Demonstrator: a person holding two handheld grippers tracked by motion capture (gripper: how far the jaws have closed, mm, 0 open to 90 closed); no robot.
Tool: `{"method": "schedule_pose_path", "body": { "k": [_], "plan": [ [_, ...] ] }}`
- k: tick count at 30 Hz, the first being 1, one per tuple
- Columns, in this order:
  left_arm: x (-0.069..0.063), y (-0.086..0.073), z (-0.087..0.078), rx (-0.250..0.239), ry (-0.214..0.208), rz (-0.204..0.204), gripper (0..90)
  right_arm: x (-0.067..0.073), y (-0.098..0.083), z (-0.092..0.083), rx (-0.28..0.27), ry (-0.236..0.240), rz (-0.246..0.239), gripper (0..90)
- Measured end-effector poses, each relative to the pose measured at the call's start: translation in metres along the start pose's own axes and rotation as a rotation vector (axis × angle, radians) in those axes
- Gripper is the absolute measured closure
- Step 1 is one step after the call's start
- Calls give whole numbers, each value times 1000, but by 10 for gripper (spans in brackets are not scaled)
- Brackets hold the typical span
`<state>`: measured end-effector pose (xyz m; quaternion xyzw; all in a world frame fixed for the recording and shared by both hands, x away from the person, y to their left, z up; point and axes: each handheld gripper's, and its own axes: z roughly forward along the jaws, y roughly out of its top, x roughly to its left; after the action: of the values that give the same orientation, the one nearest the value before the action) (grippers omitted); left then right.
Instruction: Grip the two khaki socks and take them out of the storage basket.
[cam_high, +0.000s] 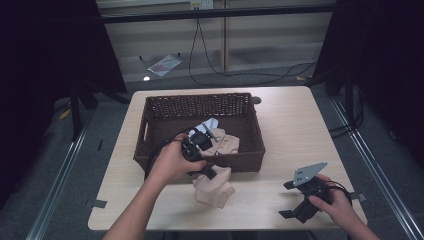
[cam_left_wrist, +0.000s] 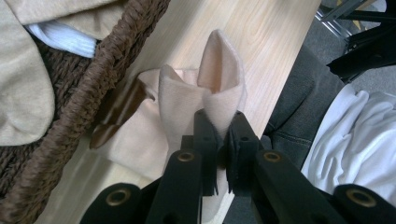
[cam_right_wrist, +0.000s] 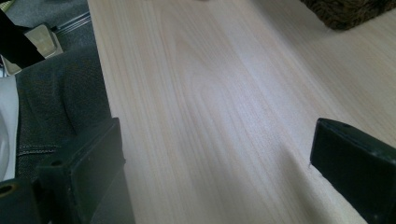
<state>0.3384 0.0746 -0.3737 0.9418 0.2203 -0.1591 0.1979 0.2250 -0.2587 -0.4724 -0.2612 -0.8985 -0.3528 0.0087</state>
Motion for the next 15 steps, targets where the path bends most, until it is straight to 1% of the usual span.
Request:
{"method": "schedule_pose_path", "body": {
  "k": [2, 3, 4, 5, 6, 7, 8, 9, 12, 14, 15],
  "plan": [
    [0, -1, 3, -3, -1, -14, 843, 0, 0, 0, 0, 2, 0, 22],
    [0, -1, 3, 11, -6, -11, 843, 0, 0, 0, 0, 2, 0, 22],
    [1, -1, 5, 12, -3, -3, 843, 0, 0, 0, 0, 1, -1, 22],
    [1, -1, 7, 11, 2, -13, 842, 0, 0, 0, -1, 0, -3, 22],
    [1, -1, 7, 23, 4, -12, 843, 0, 0, 0, 1, 1, -2, 22],
    [1, -2, 9, 7, 3, -21, 843, 0, 0, 0, 1, 1, -2, 22],
    [2, -2, 11, 10, 4, -12, 843, 0, 0, 0, 2, 1, -2, 22],
    [2, -2, 12, 4, 5, -20, 842, 0, 0, 0, 3, 3, -5, 22],
    [3, -3, 13, 5, 8, -5, 834, 0, 0, 0, -1, 1, -5, 22],
    [3, -3, 14, 7, 4, -16, 835, 0, 0, 0, -1, 2, -6, 22],
    [3, -3, 14, 7, 5, -10, 835, 0, 0, 0, 0, 3, -9, 22]
  ]
}}
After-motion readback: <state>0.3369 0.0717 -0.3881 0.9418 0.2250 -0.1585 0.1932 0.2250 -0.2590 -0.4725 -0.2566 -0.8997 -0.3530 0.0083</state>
